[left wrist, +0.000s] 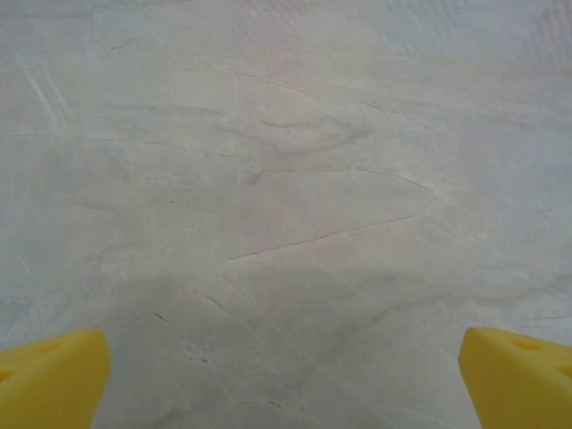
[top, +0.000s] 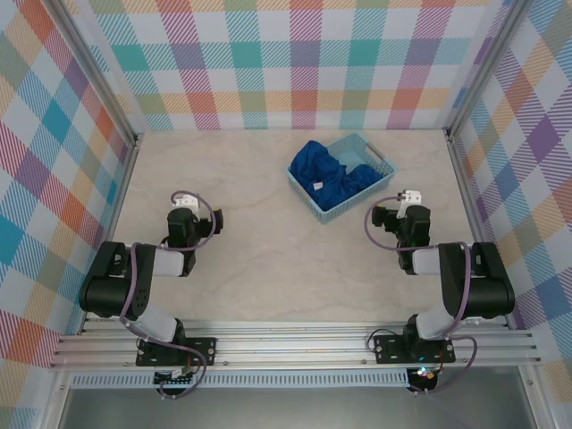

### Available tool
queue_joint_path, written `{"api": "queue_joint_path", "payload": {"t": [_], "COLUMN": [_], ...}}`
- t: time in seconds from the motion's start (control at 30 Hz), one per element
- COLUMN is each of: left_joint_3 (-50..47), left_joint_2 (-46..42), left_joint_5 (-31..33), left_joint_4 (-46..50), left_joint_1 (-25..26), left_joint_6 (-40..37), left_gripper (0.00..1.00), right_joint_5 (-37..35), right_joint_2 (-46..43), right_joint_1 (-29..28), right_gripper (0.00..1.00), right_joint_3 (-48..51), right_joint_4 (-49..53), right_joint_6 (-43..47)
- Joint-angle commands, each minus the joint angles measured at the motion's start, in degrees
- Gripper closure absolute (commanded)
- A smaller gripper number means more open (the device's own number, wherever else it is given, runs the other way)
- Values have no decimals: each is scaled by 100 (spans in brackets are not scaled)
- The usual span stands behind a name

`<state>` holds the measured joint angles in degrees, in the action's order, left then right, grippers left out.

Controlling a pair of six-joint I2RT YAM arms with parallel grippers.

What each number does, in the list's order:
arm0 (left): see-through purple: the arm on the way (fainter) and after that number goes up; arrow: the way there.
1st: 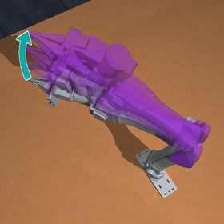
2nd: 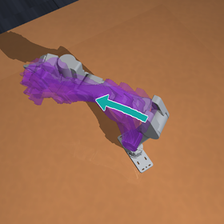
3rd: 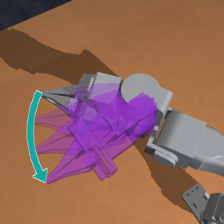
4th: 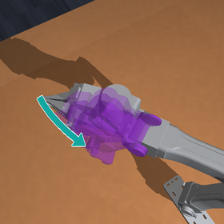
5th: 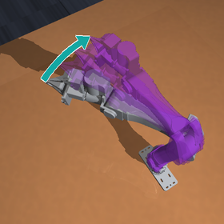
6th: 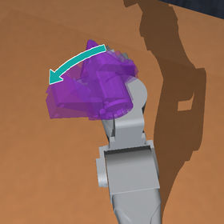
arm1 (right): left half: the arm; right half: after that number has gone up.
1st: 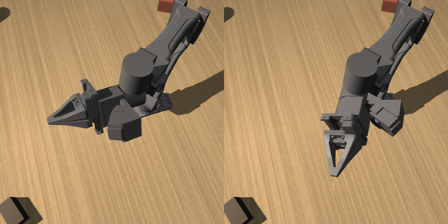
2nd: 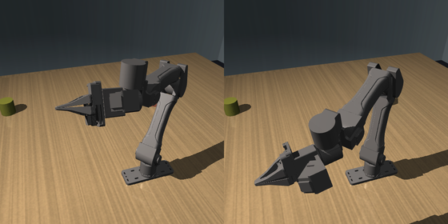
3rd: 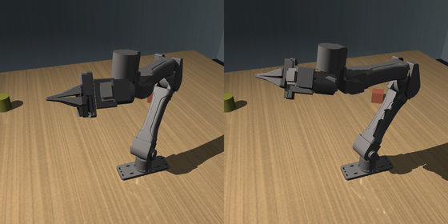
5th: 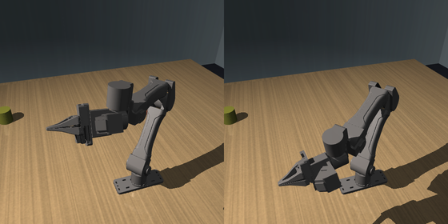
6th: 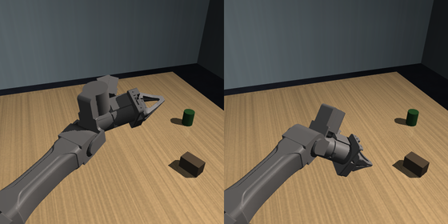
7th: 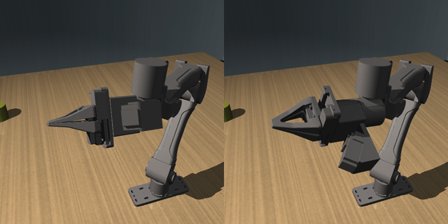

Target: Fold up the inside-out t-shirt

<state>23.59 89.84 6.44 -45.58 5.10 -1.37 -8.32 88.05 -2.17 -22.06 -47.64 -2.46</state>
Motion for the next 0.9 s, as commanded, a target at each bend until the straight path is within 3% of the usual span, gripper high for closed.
{"api": "queue_joint_path", "payload": {"t": [0.0,0.73,0.87], "left_joint_3": [50,84,128], "left_joint_2": [-19,-7,-175], "left_joint_5": [-108,-266,-4], "left_joint_4": [-74,-12,162], "left_joint_1": [-71,-150,-150], "left_joint_6": [-92,-39,67], "left_gripper": [0,0,0], "right_joint_5": [67,69,-105], "right_joint_2": [2,2,-219], "right_joint_1": [21,28,5], "right_gripper": [0,0,0], "right_joint_3": [-17,-30,-34], "right_joint_4": [-263,-246,-45], "right_joint_6": [47,43,-24]}}
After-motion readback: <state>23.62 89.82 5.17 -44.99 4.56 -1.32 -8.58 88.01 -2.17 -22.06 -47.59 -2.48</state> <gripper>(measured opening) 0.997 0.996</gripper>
